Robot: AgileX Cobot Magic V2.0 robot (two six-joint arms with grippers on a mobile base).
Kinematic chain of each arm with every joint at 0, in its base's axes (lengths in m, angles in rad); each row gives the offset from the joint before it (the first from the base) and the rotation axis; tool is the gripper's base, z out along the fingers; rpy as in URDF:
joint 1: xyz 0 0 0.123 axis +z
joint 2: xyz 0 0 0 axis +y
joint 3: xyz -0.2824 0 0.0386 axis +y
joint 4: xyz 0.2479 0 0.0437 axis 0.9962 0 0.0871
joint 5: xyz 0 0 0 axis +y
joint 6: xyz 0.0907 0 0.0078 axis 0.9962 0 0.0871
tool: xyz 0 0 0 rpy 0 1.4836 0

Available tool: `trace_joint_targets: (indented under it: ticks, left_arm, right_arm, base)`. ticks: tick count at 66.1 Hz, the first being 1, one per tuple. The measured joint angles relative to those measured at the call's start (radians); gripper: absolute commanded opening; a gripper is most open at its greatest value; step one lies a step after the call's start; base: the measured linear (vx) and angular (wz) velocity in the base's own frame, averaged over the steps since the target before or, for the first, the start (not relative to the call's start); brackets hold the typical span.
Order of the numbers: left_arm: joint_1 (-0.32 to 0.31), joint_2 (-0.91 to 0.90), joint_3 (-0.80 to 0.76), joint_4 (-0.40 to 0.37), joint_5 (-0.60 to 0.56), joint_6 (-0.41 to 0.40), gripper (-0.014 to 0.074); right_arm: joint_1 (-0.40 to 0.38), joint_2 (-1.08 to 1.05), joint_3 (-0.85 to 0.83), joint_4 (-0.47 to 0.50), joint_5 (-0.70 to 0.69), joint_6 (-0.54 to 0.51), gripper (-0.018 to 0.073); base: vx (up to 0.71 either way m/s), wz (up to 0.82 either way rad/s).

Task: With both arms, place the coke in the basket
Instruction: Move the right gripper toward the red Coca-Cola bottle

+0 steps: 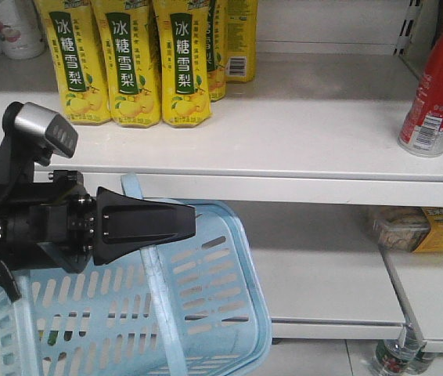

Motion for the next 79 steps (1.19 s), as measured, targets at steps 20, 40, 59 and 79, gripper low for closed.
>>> trace_joint_targets:
  ticks: [20,40,59,79]
  left_arm:
    - [0.000,0.000,0.000,0.005,0.000,-0.007,-0.0006]
    - [0.000,0.000,0.002,0.007,-0.001,-0.008,-0.0006]
    - [0.000,0.000,0.003,0.007,-0.002,-0.008,-0.0006]
    - [0.000,0.000,0.003,0.007,-0.002,-0.008,-0.0006]
  right_arm:
    - [0.000,0.000,0.000,0.000,0.000,0.000,-0.0005]
    - [0.000,0.000,0.000,0.000,0.000,0.000,-0.0005]
    - [0.000,0.000,0.000,0.000,0.000,0.000,-0.0005]
    - [0.000,0.000,0.000,0.246,-0.161,0.187,-0.0005]
  base:
    - [0.02,-0.09]
    - [0.00,-0.02]
    - [0.00,0.00]
    - [0.00,0.00]
